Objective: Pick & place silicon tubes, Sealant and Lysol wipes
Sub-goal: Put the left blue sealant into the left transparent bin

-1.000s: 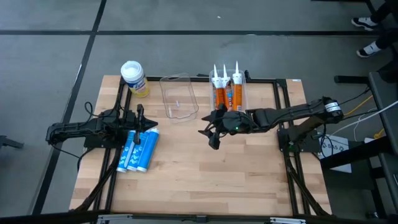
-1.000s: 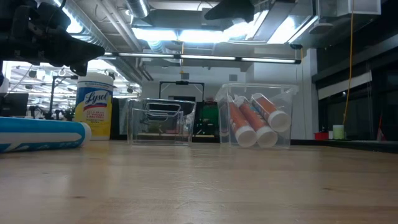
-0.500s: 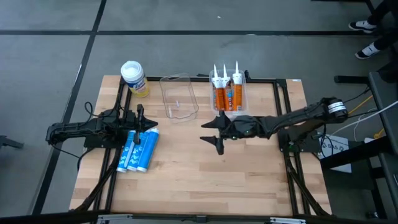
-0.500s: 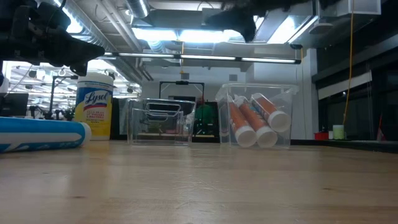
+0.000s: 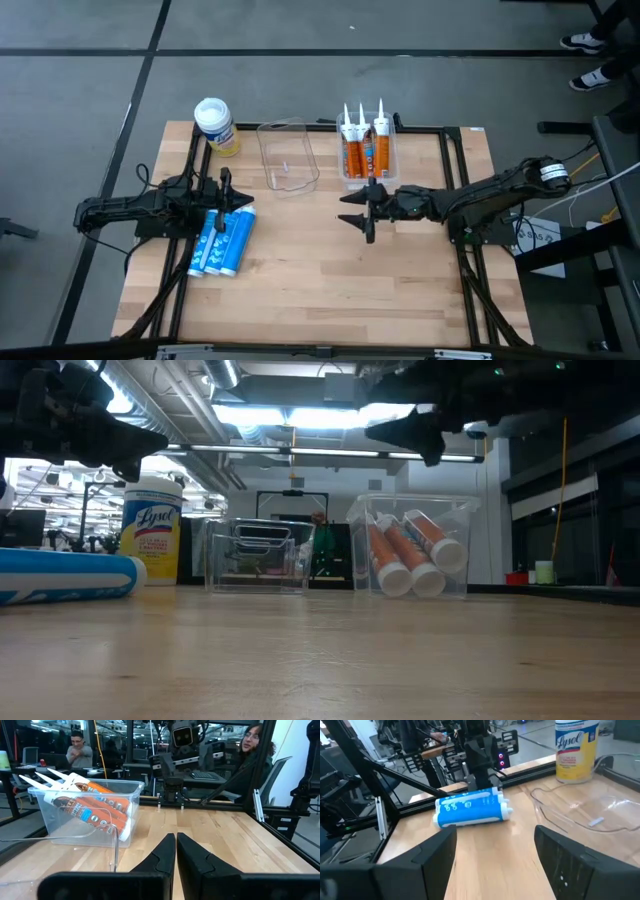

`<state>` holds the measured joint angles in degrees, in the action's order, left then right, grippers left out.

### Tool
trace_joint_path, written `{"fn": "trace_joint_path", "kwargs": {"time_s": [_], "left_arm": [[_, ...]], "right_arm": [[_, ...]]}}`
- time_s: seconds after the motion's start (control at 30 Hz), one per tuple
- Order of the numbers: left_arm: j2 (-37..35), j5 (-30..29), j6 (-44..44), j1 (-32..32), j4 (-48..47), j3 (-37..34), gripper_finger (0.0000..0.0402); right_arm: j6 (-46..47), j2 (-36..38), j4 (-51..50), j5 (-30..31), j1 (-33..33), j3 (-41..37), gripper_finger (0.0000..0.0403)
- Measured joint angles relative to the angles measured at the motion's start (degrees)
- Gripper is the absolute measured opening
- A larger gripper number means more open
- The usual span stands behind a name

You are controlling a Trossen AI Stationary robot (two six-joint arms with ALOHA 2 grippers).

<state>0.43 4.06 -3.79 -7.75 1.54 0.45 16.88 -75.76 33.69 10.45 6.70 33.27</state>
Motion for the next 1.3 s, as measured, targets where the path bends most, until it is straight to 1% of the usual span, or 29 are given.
{"fn": "trace_joint_path", "kwargs": {"time_s": [0.37, 0.53, 0.73, 1.03, 1.17, 1.3], "left_arm": [[0.0, 0.0, 0.0, 0.0, 0.0, 0.0, 0.0013], [0.0, 0.0, 0.0, 0.0, 0.0, 0.0, 0.0011], [0.0, 0.0, 0.0, 0.0, 0.0, 0.0, 0.0015], [0.0, 0.0, 0.0, 0.0, 0.0, 0.0, 0.0013], [0.0, 0.1, 0.0, 0.0, 0.0, 0.0, 0.0015], [0.0, 0.1, 0.0, 0.0, 0.0, 0.0, 0.0013]], "right_arm": [[1.0, 9.2, -0.1, -0.3, -3.0, -10.0, 0.0268], [1.0, 12.9, -0.2, -3.0, -5.0, -14.4, 0.0268], [1.3, 16.9, 0.0, -4.6, -6.1, -18.4, 0.0265], [2.6, 22.2, 0.6, -5.0, -6.2, -23.9, 0.0225], [2.3, 24.4, 1.2, -7.6, -6.2, -25.2, 0.0197], [2.3, 26.5, 1.4, -10.3, -6.2, -27.1, 0.0159]]}}
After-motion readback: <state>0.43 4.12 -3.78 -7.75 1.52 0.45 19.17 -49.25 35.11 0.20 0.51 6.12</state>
